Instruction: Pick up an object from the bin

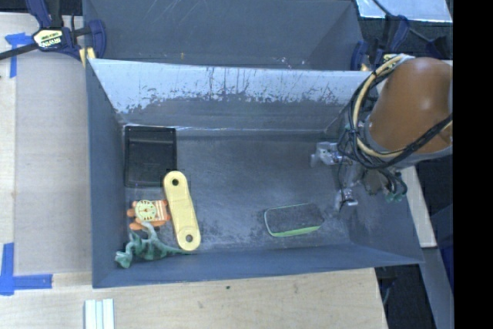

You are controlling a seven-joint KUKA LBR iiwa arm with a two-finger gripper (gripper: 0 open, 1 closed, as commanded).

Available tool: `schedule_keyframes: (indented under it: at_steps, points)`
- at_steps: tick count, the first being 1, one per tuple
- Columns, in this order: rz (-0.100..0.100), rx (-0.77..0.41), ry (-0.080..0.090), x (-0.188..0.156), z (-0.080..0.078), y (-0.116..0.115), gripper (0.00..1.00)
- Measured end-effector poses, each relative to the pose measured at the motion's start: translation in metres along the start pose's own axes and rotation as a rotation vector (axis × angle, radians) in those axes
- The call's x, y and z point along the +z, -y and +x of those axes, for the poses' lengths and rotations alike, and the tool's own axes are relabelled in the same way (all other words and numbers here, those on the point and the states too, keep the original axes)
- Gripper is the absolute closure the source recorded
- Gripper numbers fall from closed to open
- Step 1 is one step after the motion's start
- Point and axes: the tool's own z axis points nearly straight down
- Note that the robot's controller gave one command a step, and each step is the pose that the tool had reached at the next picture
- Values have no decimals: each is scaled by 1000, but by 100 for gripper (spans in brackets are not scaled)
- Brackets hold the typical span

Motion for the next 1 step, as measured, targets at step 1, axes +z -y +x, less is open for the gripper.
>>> schedule_keyframes:
  at_steps: [1]
  points:
    - [-4,-22,-9,63,1,-44,0]
